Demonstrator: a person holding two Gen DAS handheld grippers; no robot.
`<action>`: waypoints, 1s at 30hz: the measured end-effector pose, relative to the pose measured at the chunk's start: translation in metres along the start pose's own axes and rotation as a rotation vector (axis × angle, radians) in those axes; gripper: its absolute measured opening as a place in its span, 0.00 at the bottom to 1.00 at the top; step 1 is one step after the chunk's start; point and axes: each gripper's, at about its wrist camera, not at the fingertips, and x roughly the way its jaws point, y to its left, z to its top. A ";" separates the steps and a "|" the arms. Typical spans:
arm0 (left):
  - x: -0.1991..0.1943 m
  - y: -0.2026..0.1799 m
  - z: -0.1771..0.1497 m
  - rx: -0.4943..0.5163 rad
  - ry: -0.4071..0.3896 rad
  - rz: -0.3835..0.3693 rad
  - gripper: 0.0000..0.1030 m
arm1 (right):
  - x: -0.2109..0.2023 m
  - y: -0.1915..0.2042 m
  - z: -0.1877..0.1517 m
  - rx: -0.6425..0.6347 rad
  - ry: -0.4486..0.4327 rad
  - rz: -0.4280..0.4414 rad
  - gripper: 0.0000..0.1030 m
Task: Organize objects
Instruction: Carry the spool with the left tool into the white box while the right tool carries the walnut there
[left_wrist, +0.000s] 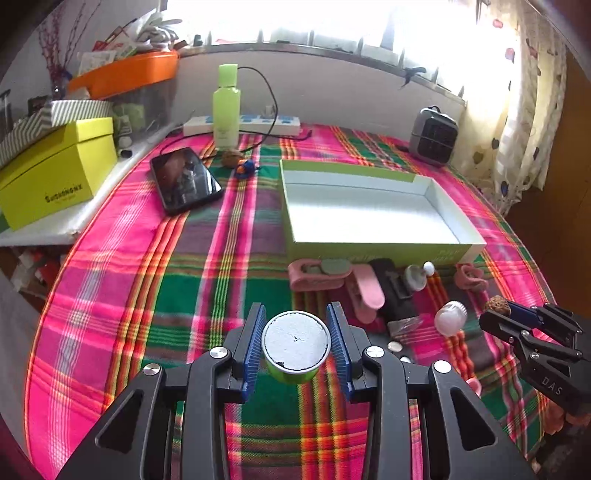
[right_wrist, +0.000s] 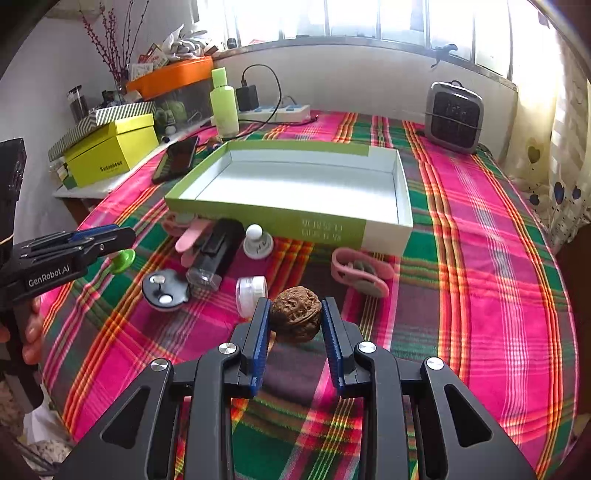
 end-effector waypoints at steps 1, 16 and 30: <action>0.001 -0.001 0.002 -0.002 0.002 -0.010 0.31 | -0.001 0.000 0.003 -0.001 -0.006 0.000 0.28; 0.006 -0.021 0.036 0.014 -0.038 -0.077 0.31 | 0.002 -0.001 0.035 -0.001 -0.049 0.004 0.28; 0.026 -0.035 0.078 0.043 -0.060 -0.088 0.31 | 0.020 -0.011 0.077 -0.003 -0.059 0.009 0.28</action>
